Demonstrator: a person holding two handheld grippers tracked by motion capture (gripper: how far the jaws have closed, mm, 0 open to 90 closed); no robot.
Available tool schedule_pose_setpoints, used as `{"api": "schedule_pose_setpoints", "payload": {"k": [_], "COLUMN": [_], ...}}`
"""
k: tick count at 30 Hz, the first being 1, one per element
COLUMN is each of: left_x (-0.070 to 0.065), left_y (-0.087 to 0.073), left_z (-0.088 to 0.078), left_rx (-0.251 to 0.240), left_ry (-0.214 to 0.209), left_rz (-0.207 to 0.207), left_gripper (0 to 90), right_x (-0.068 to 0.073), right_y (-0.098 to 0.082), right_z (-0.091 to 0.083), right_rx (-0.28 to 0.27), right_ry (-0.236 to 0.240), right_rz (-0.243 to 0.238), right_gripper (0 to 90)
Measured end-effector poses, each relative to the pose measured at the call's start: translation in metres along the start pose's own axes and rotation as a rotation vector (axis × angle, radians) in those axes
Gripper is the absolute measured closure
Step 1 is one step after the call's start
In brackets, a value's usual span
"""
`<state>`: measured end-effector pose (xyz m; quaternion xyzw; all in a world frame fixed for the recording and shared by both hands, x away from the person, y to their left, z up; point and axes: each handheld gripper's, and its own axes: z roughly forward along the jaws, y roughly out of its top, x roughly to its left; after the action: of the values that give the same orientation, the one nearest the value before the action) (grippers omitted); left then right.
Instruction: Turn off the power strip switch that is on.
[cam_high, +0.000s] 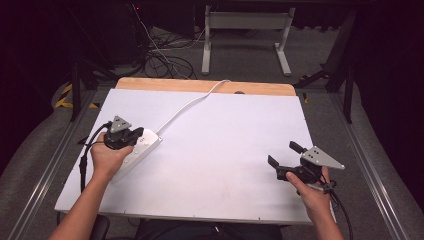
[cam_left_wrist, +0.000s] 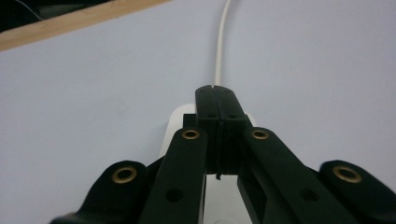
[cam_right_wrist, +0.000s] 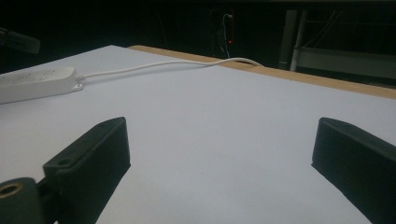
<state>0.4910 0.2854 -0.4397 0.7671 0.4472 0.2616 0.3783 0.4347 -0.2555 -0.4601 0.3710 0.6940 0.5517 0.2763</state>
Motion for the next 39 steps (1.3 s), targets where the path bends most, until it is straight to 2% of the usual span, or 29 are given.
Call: {"api": "schedule_pose_setpoints", "payload": {"k": [1, 2, 4, 7, 10, 11, 17, 21, 26, 35, 39], "left_x": [-0.001, -0.001, -0.004, -0.006, -0.006, -0.006, -0.007, -0.007, -0.008, -0.01, -0.012], "left_y": [-0.001, -0.001, -0.001, -0.001, -0.001, -0.001, -0.002, -0.002, -0.003, -0.004, -0.006], "left_z": [0.004, 0.004, 0.006, 0.008, 0.009, 0.01, 0.013, 0.015, 0.016, 0.019, 0.02], "left_rx": [0.029, 0.029, 0.06, 0.096, 0.123, 0.145, 0.178, 0.188, 0.194, 0.203, 0.2], "left_ry": [-0.005, -0.005, -0.014, -0.04, -0.047, -0.044, -0.023, -0.019, -0.036, -0.021, -0.018], "left_rz": [0.014, 0.014, 0.031, 0.025, 0.014, 0.012, 0.013, 0.016, 0.02, 0.038, 0.025], "left_gripper": [90.0, 90.0, 90.0, 90.0, 90.0, 90.0, 90.0, 90.0, 90.0, 90.0, 90.0], "right_x": [0.0, 0.0, 0.0, 0.0, 0.0, 0.0, 0.0, 0.001, 0.001, 0.001, 0.002], "right_y": [0.0, 0.0, 0.0, 0.0, 0.0, 0.0, 0.0, 0.0, 0.0, 0.0, 0.0], "right_z": [0.0, 0.0, 0.0, 0.001, 0.001, 0.001, 0.001, 0.001, 0.001, 0.0, -0.001], "right_rx": [0.001, 0.001, 0.002, 0.002, 0.005, 0.003, 0.006, 0.007, 0.007, 0.008, 0.005], "right_ry": [-0.001, -0.001, -0.001, 0.002, 0.003, 0.003, 0.005, 0.007, 0.006, 0.004, 0.006], "right_rz": [0.0, 0.0, -0.001, 0.001, 0.003, 0.002, 0.003, 0.004, 0.005, 0.002, 0.003], "right_gripper": [4.7, 4.7, 4.7, 4.9, 4.9, 5.0, 5.0, 5.2, 5.2, 5.2, 5.3]}}
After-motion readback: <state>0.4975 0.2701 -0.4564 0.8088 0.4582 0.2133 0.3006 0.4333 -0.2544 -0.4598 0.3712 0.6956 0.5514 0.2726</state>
